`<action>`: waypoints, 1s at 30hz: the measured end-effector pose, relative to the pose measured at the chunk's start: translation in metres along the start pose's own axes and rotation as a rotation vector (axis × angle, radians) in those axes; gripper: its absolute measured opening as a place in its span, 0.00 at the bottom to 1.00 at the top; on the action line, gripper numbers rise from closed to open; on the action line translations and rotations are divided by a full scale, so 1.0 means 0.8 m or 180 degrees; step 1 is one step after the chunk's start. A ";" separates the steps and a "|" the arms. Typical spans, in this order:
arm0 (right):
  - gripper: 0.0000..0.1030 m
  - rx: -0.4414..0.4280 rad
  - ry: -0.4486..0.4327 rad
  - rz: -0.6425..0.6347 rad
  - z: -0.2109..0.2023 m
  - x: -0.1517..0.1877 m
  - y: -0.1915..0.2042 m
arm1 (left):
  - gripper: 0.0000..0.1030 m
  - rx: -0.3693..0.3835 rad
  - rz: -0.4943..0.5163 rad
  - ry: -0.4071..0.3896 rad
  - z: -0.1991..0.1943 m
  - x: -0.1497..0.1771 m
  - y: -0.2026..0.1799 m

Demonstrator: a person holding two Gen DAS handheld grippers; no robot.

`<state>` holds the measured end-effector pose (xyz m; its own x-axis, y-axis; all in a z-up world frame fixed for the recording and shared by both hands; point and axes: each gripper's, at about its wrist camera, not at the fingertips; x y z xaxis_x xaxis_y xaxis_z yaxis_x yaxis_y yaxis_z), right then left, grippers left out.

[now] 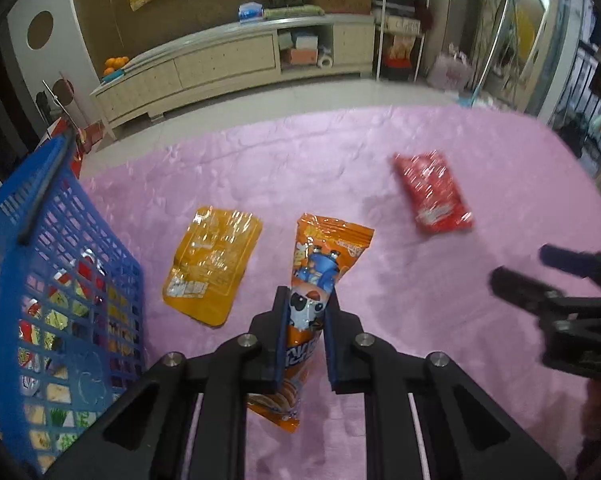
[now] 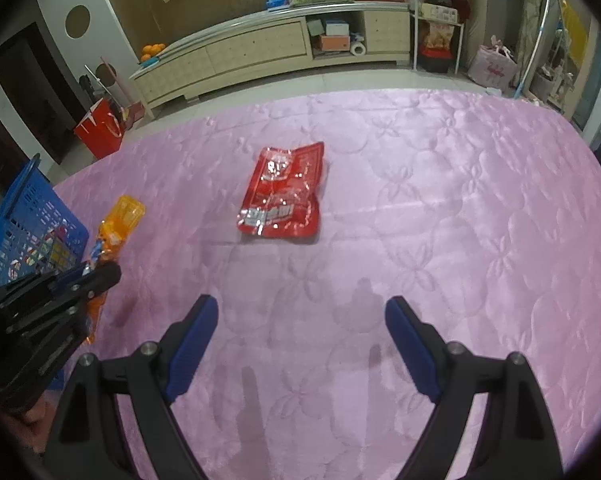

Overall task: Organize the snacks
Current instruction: 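Grasp the orange cartoon-printed snack stick with the left tool, then grasp the red packet with the right tool while the left tool holds the snack stick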

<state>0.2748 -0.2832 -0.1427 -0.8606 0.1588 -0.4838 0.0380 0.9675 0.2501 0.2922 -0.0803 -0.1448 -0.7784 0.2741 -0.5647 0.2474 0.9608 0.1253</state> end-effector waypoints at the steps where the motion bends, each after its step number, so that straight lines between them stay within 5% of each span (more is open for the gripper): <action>1: 0.86 0.0004 -0.0007 -0.0004 0.001 -0.003 0.002 | 0.14 0.0007 -0.0015 -0.0035 -0.004 -0.002 0.000; 6: 0.86 -0.0066 0.0024 0.0053 0.009 -0.022 0.008 | 0.14 -0.0030 -0.0075 -0.0176 -0.013 -0.020 0.007; 19: 0.86 -0.0104 0.0412 0.0396 0.082 -0.084 0.019 | 0.14 0.0033 -0.0309 -0.0071 0.032 -0.044 0.031; 30: 0.85 0.0382 0.0411 0.0046 0.106 -0.094 0.064 | 0.14 -0.0005 -0.0266 -0.0015 0.039 -0.042 0.027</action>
Point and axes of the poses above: each gripper's, at about its wrist camera, not at the fingertips, and z roughly the way its jaws point, y to its left, x to its underside, and after that the axes turned 10 degrees about z, right-handed
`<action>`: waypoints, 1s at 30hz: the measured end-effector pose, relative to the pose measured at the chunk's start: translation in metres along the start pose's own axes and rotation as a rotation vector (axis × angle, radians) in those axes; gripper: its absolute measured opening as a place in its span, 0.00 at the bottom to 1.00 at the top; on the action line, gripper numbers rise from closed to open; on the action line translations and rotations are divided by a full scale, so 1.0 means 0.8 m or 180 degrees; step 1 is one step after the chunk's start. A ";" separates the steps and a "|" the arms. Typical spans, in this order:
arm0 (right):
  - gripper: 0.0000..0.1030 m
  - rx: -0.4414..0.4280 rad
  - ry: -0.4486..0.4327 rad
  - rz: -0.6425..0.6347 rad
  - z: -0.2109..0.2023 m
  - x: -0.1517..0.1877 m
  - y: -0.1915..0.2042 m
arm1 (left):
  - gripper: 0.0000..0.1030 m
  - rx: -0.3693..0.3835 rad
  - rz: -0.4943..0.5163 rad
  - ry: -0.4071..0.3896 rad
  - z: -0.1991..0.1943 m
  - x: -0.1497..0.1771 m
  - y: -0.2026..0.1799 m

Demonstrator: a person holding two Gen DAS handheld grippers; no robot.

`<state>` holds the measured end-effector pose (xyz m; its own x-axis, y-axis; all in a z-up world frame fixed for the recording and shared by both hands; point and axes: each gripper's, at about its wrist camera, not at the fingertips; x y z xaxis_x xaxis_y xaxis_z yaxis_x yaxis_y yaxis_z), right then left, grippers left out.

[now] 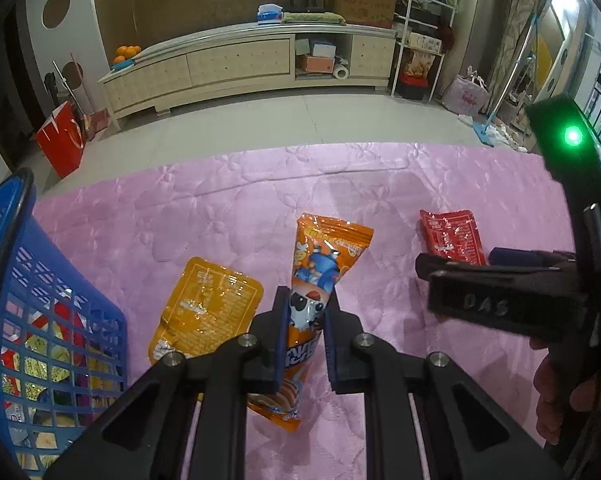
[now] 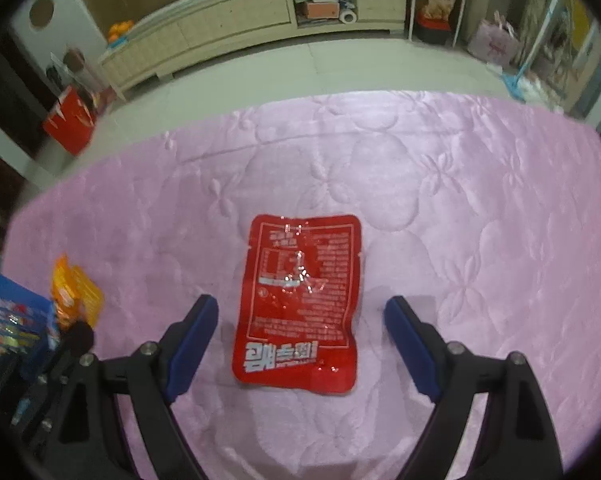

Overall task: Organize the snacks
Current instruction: 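Grasp the red packet with the right tool while the left tool holds the snack stick, then carry the snack stick and red packet with both tools over the blue basket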

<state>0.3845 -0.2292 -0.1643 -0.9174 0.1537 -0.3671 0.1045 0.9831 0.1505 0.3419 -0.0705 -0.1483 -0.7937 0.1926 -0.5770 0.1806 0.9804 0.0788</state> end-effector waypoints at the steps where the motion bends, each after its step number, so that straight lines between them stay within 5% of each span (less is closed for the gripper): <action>1: 0.82 0.0070 -0.0007 -0.0049 0.001 0.002 0.003 | 0.14 0.0004 -0.0006 0.0004 0.001 0.000 0.000; 3: 0.62 0.0308 -0.0077 -0.0149 0.000 0.007 0.009 | 0.14 0.0013 -0.0014 0.0007 0.000 0.000 0.001; 7: 0.46 0.0134 -0.0087 -0.0097 -0.006 0.009 0.003 | 0.14 0.0028 -0.0005 0.0007 0.001 -0.001 0.000; 8: 0.30 0.0092 -0.0091 -0.0093 -0.009 0.009 0.000 | 0.14 0.0035 -0.0017 0.0007 0.001 -0.001 -0.001; 9: 0.24 0.0050 -0.0095 -0.0083 -0.012 0.007 -0.003 | 0.14 0.0059 -0.0038 0.0015 0.001 -0.001 -0.001; 17: 0.24 -0.0137 0.0004 -0.0102 -0.029 0.032 -0.021 | 0.14 0.0147 -0.0034 0.0012 -0.018 0.014 -0.012; 30: 0.24 -0.0313 -0.0313 -0.0220 -0.140 0.081 -0.013 | 0.14 0.0225 0.0082 -0.0225 -0.125 0.036 -0.030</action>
Point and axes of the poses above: each gripper's, at about its wrist camera, not at the fingertips, and z roughly the way its jaws point, y to its left, x to its underside, and after that the axes turned 10 degrees about z, right-handed
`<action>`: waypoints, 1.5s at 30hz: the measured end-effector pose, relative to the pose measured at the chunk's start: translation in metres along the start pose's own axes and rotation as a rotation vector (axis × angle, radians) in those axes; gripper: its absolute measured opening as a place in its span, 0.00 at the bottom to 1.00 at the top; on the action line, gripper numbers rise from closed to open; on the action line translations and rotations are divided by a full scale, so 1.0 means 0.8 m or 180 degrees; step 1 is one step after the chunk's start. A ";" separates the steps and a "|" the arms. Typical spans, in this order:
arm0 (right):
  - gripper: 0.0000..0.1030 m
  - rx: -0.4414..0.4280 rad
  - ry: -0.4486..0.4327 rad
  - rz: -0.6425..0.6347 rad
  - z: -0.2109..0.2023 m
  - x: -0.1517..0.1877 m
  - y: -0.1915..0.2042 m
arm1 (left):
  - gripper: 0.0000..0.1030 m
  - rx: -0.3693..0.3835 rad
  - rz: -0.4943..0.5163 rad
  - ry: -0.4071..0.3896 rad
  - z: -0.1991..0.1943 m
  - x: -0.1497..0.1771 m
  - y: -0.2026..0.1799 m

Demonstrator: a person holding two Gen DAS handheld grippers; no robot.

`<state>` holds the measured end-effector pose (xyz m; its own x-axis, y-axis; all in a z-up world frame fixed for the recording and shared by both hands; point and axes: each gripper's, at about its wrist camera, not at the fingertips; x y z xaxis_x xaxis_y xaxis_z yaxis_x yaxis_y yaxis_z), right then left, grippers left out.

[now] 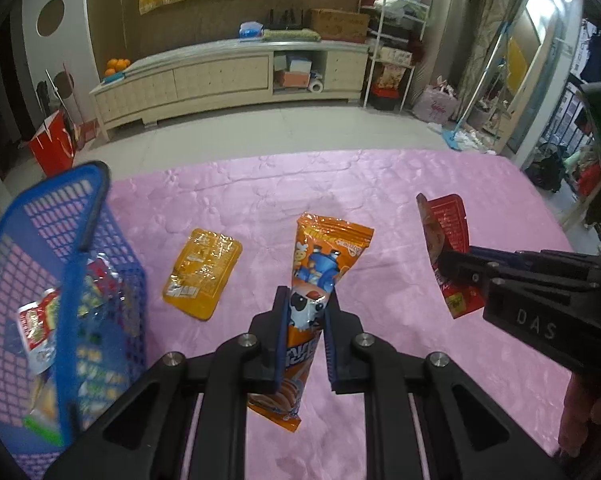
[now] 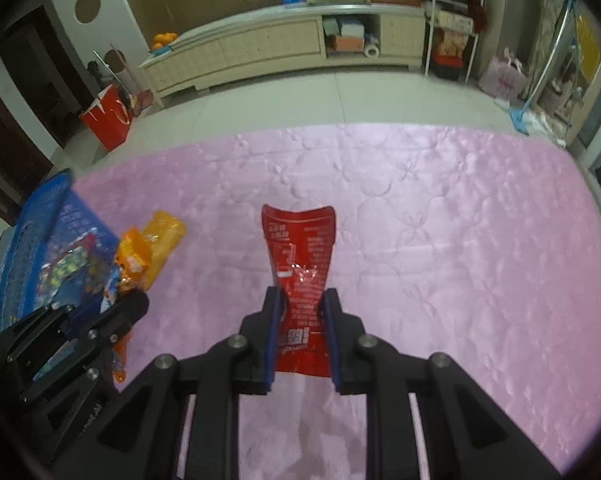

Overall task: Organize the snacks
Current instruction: 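Carry the snack stick and red packet with both tools over the blue basket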

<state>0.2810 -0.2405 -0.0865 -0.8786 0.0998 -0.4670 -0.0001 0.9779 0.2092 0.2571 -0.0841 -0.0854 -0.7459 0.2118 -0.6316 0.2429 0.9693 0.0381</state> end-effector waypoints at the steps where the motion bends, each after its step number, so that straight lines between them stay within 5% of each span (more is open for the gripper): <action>1: 0.24 -0.0021 -0.0025 -0.0001 -0.012 0.005 0.002 | 0.14 -0.0005 0.0017 -0.0033 -0.010 0.000 -0.001; 13: 0.24 -0.0241 -0.0416 -0.0178 -0.112 0.042 0.056 | 0.14 -0.0055 0.0106 -0.0407 -0.127 0.015 0.028; 24: 0.24 -0.0509 -0.0412 -0.0348 -0.125 0.070 0.138 | 0.14 -0.0209 -0.0031 -0.0456 -0.189 0.055 0.120; 34: 0.24 -0.0677 -0.0262 -0.0565 -0.094 0.078 0.207 | 0.14 -0.0221 -0.0272 -0.0361 -0.185 0.074 0.185; 45: 0.24 -0.0658 -0.0103 -0.0551 -0.046 0.071 0.214 | 0.14 0.0005 -0.0378 -0.0159 -0.121 0.061 0.209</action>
Point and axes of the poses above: each gripper's, at about its wrist camera, not at the fingertips, and z roughly the way its jaws point, y to its left, x to its underside, and after that the axes turned 10 degrees about z, right-handed
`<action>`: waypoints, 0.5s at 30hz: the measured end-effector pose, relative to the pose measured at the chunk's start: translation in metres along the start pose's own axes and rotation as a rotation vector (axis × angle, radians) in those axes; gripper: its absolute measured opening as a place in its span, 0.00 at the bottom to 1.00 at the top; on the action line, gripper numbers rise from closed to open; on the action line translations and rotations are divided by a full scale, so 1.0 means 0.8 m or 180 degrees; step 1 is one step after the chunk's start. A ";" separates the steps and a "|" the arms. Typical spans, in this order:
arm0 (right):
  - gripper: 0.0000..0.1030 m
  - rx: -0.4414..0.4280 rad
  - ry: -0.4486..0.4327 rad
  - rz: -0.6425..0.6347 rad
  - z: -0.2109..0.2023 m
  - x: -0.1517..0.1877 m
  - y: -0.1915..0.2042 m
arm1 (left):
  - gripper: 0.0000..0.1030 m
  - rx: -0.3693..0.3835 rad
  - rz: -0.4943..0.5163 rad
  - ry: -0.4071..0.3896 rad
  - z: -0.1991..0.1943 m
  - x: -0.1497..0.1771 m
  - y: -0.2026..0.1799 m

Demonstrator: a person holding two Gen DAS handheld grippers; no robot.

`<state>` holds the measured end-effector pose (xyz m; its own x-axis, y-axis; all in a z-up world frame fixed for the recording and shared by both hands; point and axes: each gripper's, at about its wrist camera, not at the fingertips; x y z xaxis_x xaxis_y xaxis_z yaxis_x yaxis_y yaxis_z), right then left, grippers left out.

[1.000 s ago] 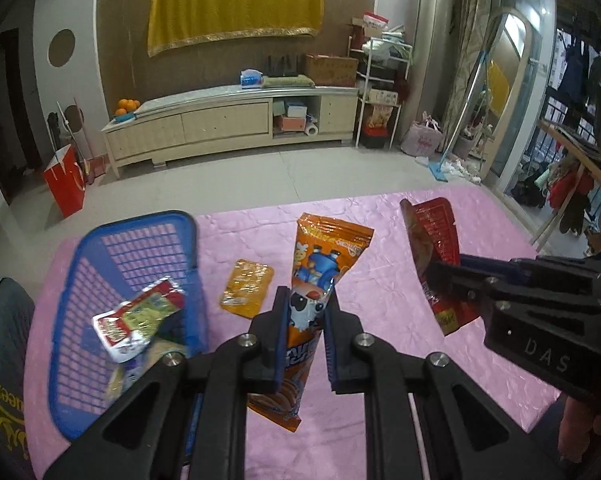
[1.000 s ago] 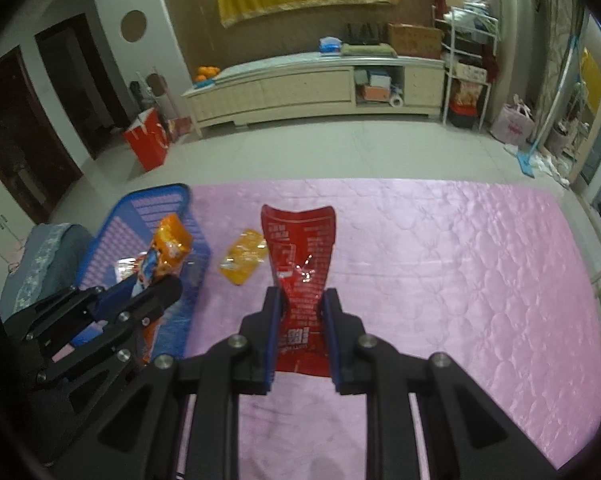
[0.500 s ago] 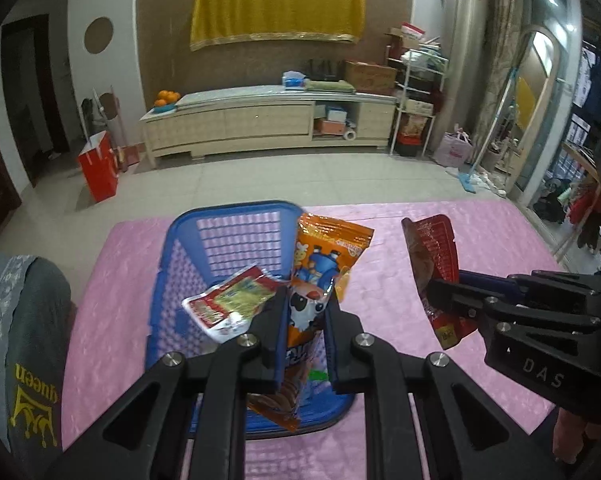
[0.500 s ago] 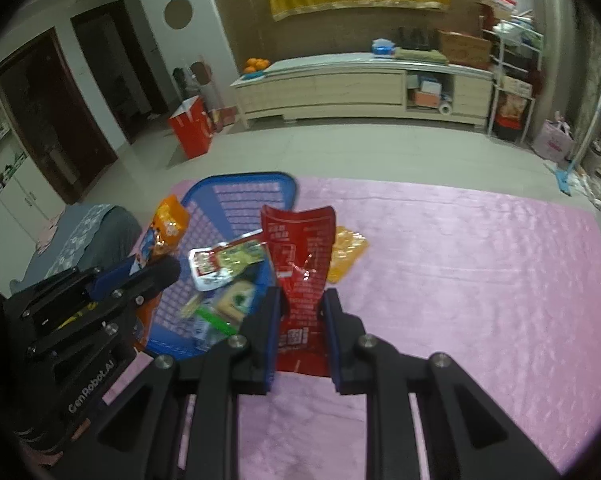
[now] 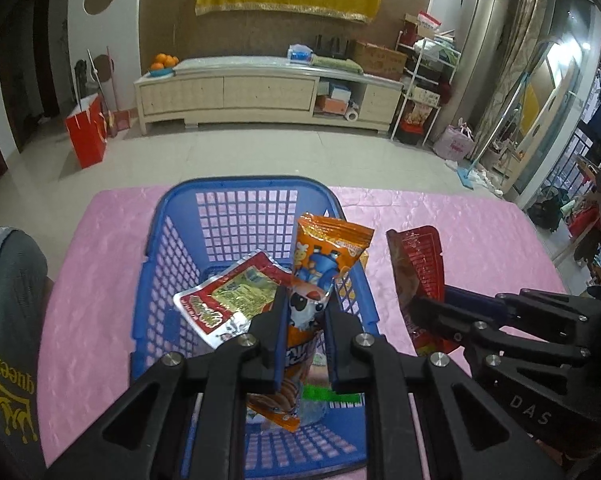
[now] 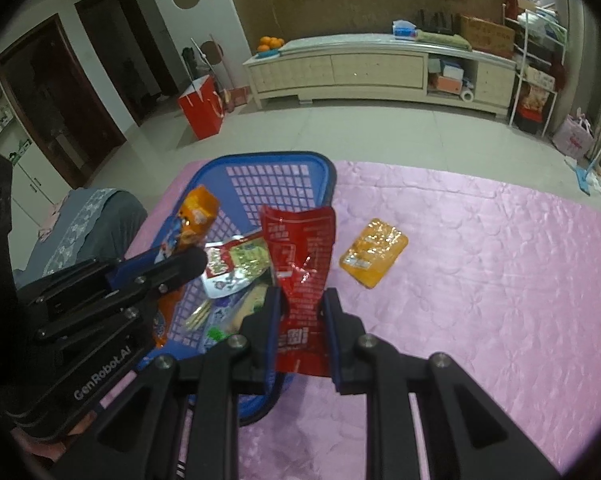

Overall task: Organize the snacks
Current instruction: 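Carry the snack stick and red packet with both tools over the blue basket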

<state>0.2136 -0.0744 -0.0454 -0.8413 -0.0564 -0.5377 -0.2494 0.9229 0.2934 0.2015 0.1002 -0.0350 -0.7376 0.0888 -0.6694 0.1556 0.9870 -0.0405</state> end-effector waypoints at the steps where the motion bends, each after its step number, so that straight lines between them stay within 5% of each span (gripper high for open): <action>1: 0.24 0.0016 0.0013 0.0013 0.004 -0.001 -0.003 | 0.14 0.0037 -0.0014 0.0023 0.008 -0.002 0.001; 7: 0.24 0.0125 0.0047 0.0136 0.019 -0.006 -0.022 | 0.15 0.0151 -0.0147 0.0013 0.035 -0.009 0.000; 10: 0.24 0.0174 0.0054 0.0164 0.019 -0.007 -0.028 | 0.53 0.0137 -0.0213 -0.0002 0.038 -0.011 0.000; 15: 0.24 0.0176 0.0019 0.0185 0.008 -0.011 -0.028 | 0.58 0.0115 -0.0161 0.0034 0.026 -0.007 -0.002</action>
<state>0.2293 -0.0919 -0.0523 -0.8564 -0.0042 -0.5163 -0.1734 0.9443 0.2798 0.2189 0.0951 -0.0470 -0.7521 0.0406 -0.6578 0.1414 0.9848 -0.1010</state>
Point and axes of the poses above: each gripper's, at about its wrist camera, not at the fingertips, and z roughly the way its jaws point, y to its left, x to its underside, and after that the axes turned 10 degrees about z, right-handed
